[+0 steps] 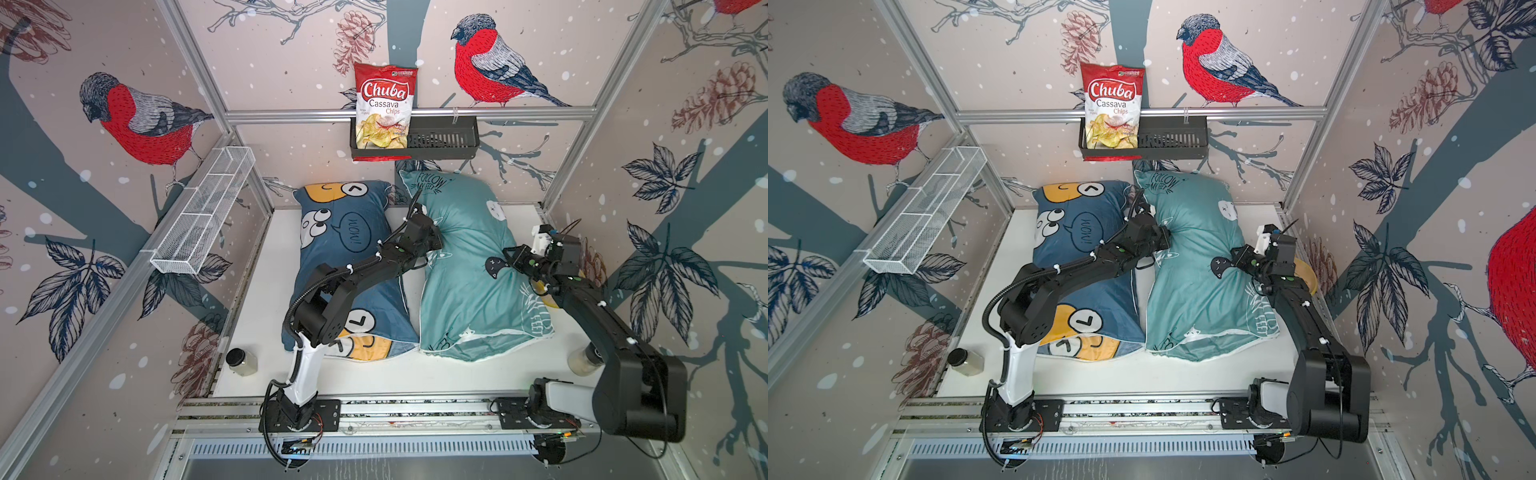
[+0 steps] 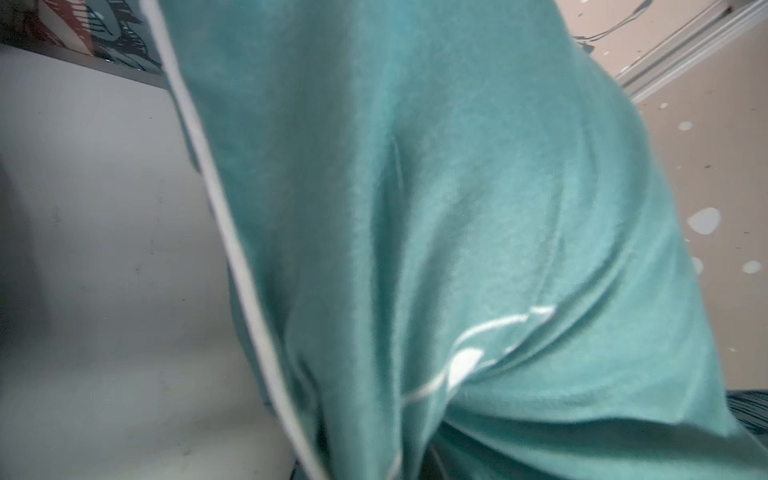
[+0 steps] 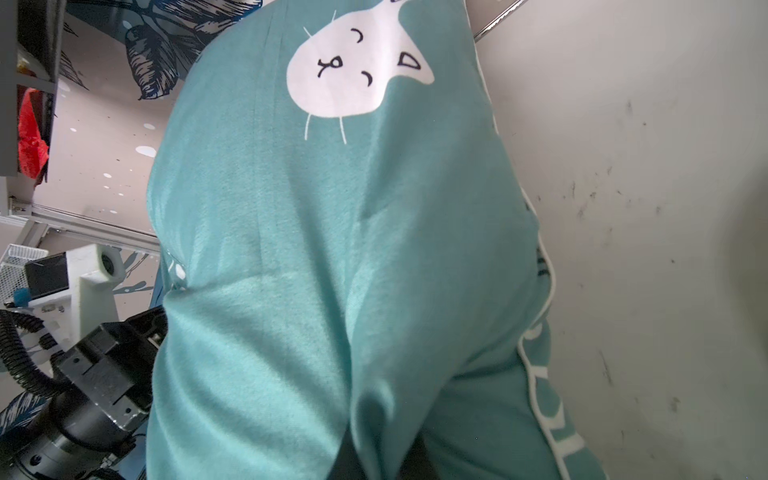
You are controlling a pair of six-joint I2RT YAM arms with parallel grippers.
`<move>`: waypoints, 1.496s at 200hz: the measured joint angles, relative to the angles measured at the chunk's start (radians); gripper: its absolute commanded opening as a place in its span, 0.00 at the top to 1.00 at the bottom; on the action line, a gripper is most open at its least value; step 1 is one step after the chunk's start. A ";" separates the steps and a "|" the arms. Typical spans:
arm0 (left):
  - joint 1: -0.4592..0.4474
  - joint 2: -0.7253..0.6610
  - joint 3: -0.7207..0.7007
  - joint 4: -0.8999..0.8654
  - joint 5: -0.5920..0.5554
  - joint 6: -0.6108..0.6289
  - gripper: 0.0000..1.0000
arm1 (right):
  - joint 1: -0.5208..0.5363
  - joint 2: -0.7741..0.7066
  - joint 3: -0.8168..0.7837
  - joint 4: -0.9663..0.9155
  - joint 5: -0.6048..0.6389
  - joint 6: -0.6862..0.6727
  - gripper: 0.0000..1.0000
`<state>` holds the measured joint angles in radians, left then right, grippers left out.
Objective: Zip up pillowcases
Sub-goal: Place the pillowcase at the center of the board.
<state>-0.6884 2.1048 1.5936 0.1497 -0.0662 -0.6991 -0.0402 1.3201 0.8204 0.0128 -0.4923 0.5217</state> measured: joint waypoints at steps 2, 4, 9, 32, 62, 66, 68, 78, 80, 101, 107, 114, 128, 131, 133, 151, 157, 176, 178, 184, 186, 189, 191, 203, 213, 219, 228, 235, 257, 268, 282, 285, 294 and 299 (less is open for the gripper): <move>0.002 0.005 0.004 -0.003 -0.002 0.001 1.00 | 0.002 0.008 0.002 0.005 0.000 0.000 1.00; 0.005 0.012 0.009 -0.005 -0.005 0.001 1.00 | 0.003 0.015 0.003 0.008 0.000 0.000 1.00; 0.009 0.026 0.020 -0.011 -0.010 0.003 1.00 | 0.008 0.039 0.011 0.016 0.000 0.000 1.00; 0.037 0.098 0.090 -0.045 -0.023 0.019 1.00 | 0.031 0.133 0.049 0.052 -0.003 0.004 1.00; 0.071 0.174 0.163 -0.069 -0.021 0.019 1.00 | 0.061 0.200 0.073 0.117 -0.003 0.031 1.00; 0.073 0.182 0.171 -0.072 -0.021 0.019 1.00 | 0.062 0.207 0.075 0.123 -0.003 0.033 1.00; 0.074 0.186 0.174 -0.074 -0.021 0.019 0.98 | 0.063 0.211 0.076 0.127 -0.003 0.037 1.00; 0.076 0.208 0.193 -0.080 -0.023 0.020 0.85 | 0.063 0.233 0.079 0.146 0.000 0.060 1.00; 0.076 0.212 0.196 -0.082 -0.023 0.022 0.83 | 0.063 0.237 0.079 0.151 0.002 0.062 1.00; 0.081 0.227 0.208 -0.094 -0.056 0.047 0.58 | 0.063 0.277 0.079 0.196 0.010 0.094 1.00; 0.084 0.227 0.208 -0.097 -0.068 0.048 0.51 | 0.063 0.287 0.079 0.206 0.012 0.112 1.00; 0.089 0.222 0.201 -0.094 -0.076 0.053 0.43 | 0.063 0.299 0.083 0.213 0.012 0.113 1.00; 0.092 0.196 0.162 -0.091 -0.098 0.071 0.31 | 0.063 0.325 0.096 0.221 0.009 0.115 1.00; 0.092 0.185 0.148 -0.088 -0.103 0.072 0.30 | 0.063 0.330 0.098 0.223 0.008 0.117 1.00; 0.092 0.180 0.143 -0.085 -0.105 0.071 0.29 | 0.063 0.333 0.100 0.223 0.008 0.117 1.00; 0.091 0.107 0.050 -0.036 -0.137 0.103 0.16 | 0.066 0.348 0.107 0.226 0.005 0.132 0.99; 0.089 0.081 0.018 -0.013 -0.148 0.105 0.14 | 0.068 0.350 0.108 0.226 0.005 0.132 0.98; 0.076 0.013 -0.039 0.045 -0.183 0.140 0.09 | 0.077 0.354 0.113 0.227 0.008 0.132 0.98; 0.074 0.006 -0.040 0.049 -0.187 0.146 0.09 | 0.078 0.355 0.113 0.227 0.008 0.132 0.98; 0.067 -0.011 -0.043 0.058 -0.200 0.159 0.08 | 0.079 0.356 0.113 0.229 0.008 0.132 0.98; 0.064 -0.017 -0.043 0.062 -0.203 0.165 0.08 | 0.079 0.356 0.113 0.229 0.008 0.132 0.98; 0.061 -0.026 -0.043 0.064 -0.207 0.175 0.07 | 0.080 0.356 0.113 0.230 0.008 0.132 0.98; 0.058 -0.033 -0.045 0.067 -0.211 0.180 0.07 | 0.080 0.355 0.112 0.231 0.008 0.132 0.98; 0.039 -0.078 -0.058 0.085 -0.246 0.211 0.07 | 0.082 0.342 0.093 0.250 0.013 0.137 0.98; 0.019 -0.124 -0.089 0.104 -0.276 0.234 0.09 | 0.085 0.323 0.072 0.265 0.021 0.146 0.98; 0.005 -0.153 -0.112 0.109 -0.291 0.243 0.10 | 0.089 0.309 0.060 0.275 0.024 0.161 0.98; -0.018 -0.187 -0.139 0.115 -0.308 0.256 0.12 | 0.096 0.292 0.047 0.285 0.031 0.163 0.98; -0.036 -0.208 -0.154 0.115 -0.311 0.256 0.13 | 0.102 0.278 0.037 0.290 0.036 0.170 0.97; -0.089 -0.225 -0.163 0.117 -0.261 0.226 0.18 | 0.128 0.230 0.018 0.291 0.043 0.188 0.94; -0.113 -0.209 -0.158 0.118 -0.217 0.196 0.20 | 0.143 0.204 0.019 0.285 0.043 0.188 0.91; -0.142 -0.178 -0.155 0.118 -0.180 0.159 0.22 | 0.155 0.177 0.033 0.257 0.039 0.183 0.84; -0.146 -0.171 -0.155 0.118 -0.174 0.151 0.22 | 0.157 0.172 0.035 0.252 0.039 0.182 0.82; -0.160 -0.150 -0.156 0.117 -0.166 0.133 0.26 | 0.158 0.155 0.039 0.237 0.037 0.177 0.75; -0.164 -0.136 -0.157 0.117 -0.164 0.122 0.27 | 0.157 0.143 0.039 0.229 0.037 0.170 0.69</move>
<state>-0.8520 1.9686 1.4364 0.2672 -0.2306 -0.5774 0.1165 1.4631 0.8597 0.2417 -0.4549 0.6918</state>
